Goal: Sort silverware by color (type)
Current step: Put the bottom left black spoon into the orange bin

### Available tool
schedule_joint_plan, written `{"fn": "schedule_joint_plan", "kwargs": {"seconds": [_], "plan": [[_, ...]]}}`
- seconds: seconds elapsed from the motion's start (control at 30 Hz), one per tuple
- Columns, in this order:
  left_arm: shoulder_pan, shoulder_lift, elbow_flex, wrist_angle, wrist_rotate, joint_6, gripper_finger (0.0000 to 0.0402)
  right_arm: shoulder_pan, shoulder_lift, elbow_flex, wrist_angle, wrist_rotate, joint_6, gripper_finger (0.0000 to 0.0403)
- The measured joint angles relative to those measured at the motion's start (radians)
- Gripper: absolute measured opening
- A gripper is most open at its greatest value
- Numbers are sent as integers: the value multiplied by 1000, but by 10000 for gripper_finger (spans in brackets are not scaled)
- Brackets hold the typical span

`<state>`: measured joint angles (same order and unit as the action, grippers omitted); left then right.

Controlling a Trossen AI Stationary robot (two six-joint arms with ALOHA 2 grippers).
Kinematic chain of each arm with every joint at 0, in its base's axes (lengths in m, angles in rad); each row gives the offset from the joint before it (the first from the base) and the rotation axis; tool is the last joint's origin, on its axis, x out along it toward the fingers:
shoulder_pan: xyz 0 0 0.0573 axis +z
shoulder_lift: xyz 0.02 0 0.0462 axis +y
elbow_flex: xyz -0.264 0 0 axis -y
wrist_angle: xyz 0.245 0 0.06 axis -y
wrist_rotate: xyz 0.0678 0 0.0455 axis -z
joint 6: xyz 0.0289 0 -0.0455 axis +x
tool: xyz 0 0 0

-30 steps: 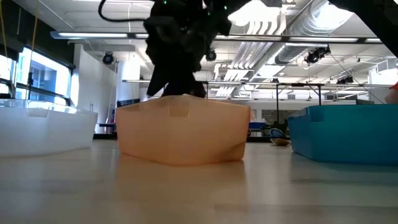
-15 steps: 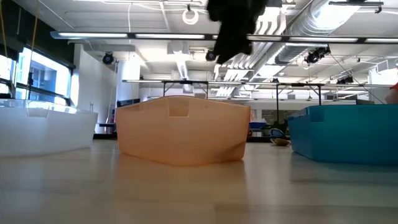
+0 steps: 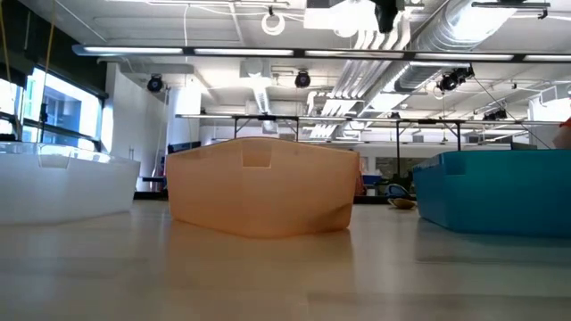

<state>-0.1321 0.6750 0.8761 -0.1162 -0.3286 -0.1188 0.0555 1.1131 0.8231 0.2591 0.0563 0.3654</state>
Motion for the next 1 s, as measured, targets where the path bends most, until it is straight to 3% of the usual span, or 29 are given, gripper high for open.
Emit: {"fn": "schedule_joint_plan", "kwargs": {"seconds": [0.43,1.0], "plan": [[0,56,-1,-13,4,0,211,-10,7,73,-6,3,-262,138],[0,55,-1,-6,5,18,211,-10,7,73,-9,0,-235,138]]}}
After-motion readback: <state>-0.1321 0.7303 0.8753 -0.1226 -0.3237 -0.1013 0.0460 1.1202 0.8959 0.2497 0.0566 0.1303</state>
